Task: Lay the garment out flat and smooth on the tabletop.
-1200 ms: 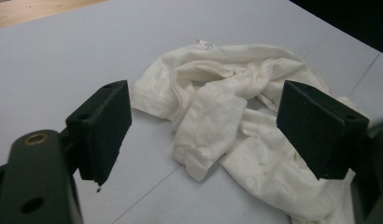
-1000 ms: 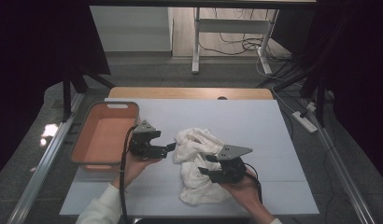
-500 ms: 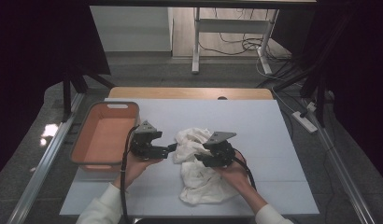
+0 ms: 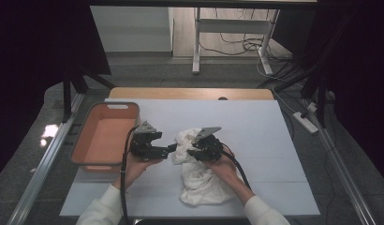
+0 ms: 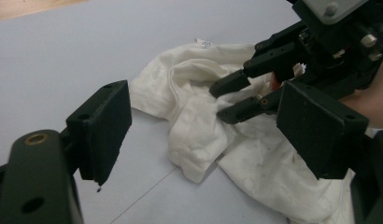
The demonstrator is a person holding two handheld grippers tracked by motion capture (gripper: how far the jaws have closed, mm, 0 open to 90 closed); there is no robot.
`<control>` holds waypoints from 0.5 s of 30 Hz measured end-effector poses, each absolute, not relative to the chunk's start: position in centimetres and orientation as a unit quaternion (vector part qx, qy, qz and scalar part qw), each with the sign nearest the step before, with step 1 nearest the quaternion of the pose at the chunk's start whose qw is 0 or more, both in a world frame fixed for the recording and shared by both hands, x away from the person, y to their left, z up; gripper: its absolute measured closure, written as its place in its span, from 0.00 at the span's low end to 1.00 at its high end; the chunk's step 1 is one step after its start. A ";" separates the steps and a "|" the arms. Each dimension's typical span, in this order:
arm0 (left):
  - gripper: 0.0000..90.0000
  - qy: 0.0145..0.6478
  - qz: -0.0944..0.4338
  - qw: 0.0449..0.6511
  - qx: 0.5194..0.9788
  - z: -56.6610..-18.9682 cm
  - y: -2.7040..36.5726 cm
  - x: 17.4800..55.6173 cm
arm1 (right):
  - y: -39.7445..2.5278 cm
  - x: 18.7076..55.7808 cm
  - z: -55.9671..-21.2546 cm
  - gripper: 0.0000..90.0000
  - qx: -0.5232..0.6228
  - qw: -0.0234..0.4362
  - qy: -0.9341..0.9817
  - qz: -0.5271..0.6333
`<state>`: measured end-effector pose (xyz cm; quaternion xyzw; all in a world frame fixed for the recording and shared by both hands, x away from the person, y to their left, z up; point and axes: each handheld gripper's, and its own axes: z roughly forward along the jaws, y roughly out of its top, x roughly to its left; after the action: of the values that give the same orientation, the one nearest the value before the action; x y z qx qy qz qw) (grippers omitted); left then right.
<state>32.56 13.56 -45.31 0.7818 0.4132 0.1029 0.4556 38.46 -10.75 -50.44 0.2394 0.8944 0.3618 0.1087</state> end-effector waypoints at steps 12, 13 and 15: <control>0.21 0.411 0.104 0.456 0.783 -45.2 13.5 32.4 | -12.1 38.1 -48.9 0.93 0.235 0.131 0.880 0.392; 0.21 0.411 0.103 0.456 0.783 -45.3 13.5 32.4 | -12.3 38.0 -48.6 0.93 0.236 0.135 0.876 0.399; 0.21 0.411 0.103 0.454 0.784 -45.3 13.6 32.5 | -12.8 38.0 -48.0 0.93 0.237 0.142 0.872 0.404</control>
<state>32.48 13.56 -45.33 0.7837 0.4108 0.1028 0.4544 37.98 -12.85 -48.00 0.2370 0.8720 0.4041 0.1417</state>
